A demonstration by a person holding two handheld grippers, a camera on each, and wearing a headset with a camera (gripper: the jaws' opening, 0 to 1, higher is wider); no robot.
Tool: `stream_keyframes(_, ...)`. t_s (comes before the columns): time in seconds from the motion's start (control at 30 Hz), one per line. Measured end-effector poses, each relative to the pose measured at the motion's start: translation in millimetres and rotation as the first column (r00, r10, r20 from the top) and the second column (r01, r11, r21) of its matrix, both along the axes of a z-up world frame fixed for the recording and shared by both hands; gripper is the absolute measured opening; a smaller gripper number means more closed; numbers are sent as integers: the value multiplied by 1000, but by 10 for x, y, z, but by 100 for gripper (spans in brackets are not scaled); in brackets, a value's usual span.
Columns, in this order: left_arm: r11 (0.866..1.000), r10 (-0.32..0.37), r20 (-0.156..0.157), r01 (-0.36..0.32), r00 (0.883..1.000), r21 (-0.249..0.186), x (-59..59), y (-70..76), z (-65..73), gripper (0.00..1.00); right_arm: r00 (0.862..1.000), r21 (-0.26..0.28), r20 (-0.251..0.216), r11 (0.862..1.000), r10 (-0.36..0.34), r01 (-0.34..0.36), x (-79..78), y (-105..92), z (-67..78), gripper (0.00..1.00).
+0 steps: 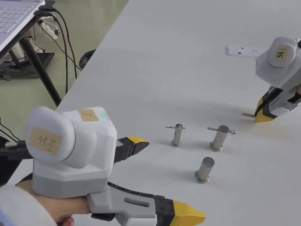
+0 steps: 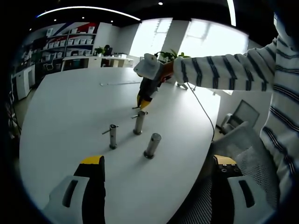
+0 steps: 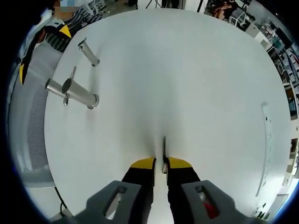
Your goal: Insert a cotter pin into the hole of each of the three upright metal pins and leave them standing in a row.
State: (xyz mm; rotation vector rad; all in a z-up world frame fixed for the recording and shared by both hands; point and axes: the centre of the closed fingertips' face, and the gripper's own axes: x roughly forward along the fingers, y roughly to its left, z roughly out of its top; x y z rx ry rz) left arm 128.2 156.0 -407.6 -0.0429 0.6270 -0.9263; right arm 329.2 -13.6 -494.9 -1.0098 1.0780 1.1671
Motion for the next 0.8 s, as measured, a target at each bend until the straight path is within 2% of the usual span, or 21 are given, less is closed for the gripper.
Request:
stream_keyframes(0.33, 1000, 13, -24, -14, 1000, -16, -19, -41, -31, 93, 1000, -18, 9, 1000, 12, -12, -1, 6, 11, 0)
stream_keyframes(0.4, 1000, 13, -22, -13, 1000, -11, -24, -35, -31, 93, 999, -36, 29, 999, 41, -40, 13, -13, 11, 0)
stream_keyframes(0.43, 1000, 12, -21, -12, 1000, -10, -27, -31, -29, 93, 998, -37, 24, 998, 53, -52, -6, -6, 6, 0)
stream_keyframes(0.6, 1000, 18, -9, -19, 1000, -15, -21, 3, 2, 91, 999, -42, 23, 998, 46, -45, 7, 4, 11, 0)
stream_keyframes(0.67, 999, 25, -11, -26, 1000, -33, -16, 15, 31, 91, 998, -41, 26, 998, 51, -50, 7, 8, 12, 0)
stream_keyframes(0.8, 999, 30, -7, -30, 1000, -22, -1, 48, 29, 91, 997, -45, 35, 996, 73, -71, 6, 16, 15, 0)
